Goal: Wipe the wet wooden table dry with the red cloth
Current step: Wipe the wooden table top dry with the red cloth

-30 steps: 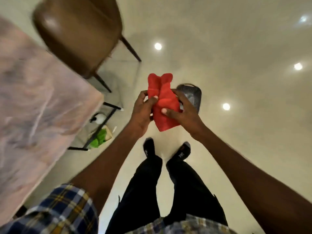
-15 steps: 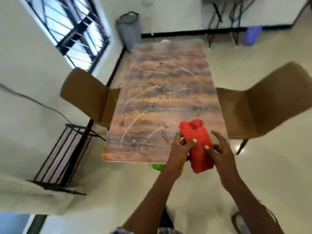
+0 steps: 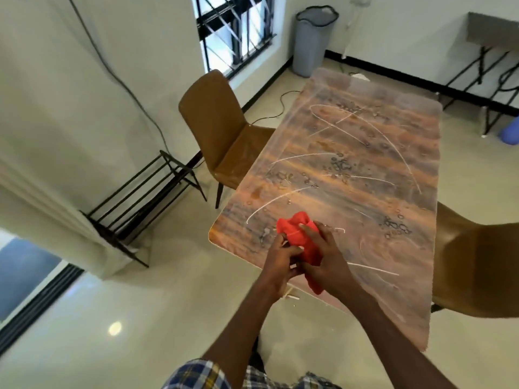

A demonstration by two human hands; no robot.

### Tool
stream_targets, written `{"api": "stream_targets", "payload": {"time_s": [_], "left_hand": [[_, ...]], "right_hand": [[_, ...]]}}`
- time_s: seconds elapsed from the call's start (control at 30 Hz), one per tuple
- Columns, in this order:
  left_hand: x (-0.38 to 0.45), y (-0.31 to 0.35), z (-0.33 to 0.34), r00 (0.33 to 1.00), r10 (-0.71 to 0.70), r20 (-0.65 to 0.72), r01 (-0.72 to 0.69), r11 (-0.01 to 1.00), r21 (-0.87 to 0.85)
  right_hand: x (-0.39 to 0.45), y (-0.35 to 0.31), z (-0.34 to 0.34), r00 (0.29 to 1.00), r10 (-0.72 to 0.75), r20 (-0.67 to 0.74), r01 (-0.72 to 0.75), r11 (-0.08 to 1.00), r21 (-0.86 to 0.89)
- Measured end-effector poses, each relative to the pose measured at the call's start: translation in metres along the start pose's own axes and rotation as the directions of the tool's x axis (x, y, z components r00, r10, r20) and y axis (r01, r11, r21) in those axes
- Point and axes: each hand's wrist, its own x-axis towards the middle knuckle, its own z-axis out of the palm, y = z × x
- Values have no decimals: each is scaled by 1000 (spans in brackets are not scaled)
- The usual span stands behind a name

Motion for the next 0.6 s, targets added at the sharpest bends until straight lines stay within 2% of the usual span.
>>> {"api": "stream_targets", "payload": {"time_s": [0.07, 0.13, 0.2, 0.23, 0.27, 0.33, 0.37, 0.4, 0.47, 0.5, 0.53, 0.6], "left_hand": [[1, -1, -1, 998, 54, -16, -54, 998, 32], [2, -3, -3, 987, 152, -46, -142, 975, 171], [4, -5, -8, 970, 218, -109, -181, 944, 277], [4, -7, -10, 957, 241, -159, -189, 939, 288], [2, -9, -11, 941, 252, -224, -187, 943, 275], [0, -17, -14, 883, 247, -398, -177, 963, 205], [-3, -24, -16, 838, 233, -494, -169, 971, 171], [-6, -30, -18, 786, 215, -580, -159, 976, 146], [-8, -45, -23, 698, 180, -693, -143, 983, 111], [-6, -51, -28, 671, 169, -722, -130, 985, 110], [-3, -57, -31, 648, 153, -746, -107, 988, 110], [6, -66, -41, 598, 113, -793, -72, 994, 87]], "right_hand": [[9, -2, 3, 1000, -5, 17, 6, 1000, -9], [16, 6, 5, 1000, 23, -1, -23, 999, 40], [22, 16, 5, 989, 145, 0, -142, 967, 212], [26, 18, 4, 970, 240, 38, -238, 904, 355], [31, 23, 4, 935, 340, 107, -343, 782, 521], [41, 23, -2, 816, 459, 351, -541, 393, 743], [44, 23, -7, 755, 476, 451, -606, 245, 757], [47, 23, -12, 715, 480, 509, -645, 170, 745], [59, 26, -14, 693, 422, 585, -691, 157, 706], [67, 24, -15, 700, 402, 590, -696, 202, 689], [78, 23, -13, 705, 405, 582, -703, 295, 647], [96, 18, -6, 761, 379, 526, -645, 524, 556]]}}
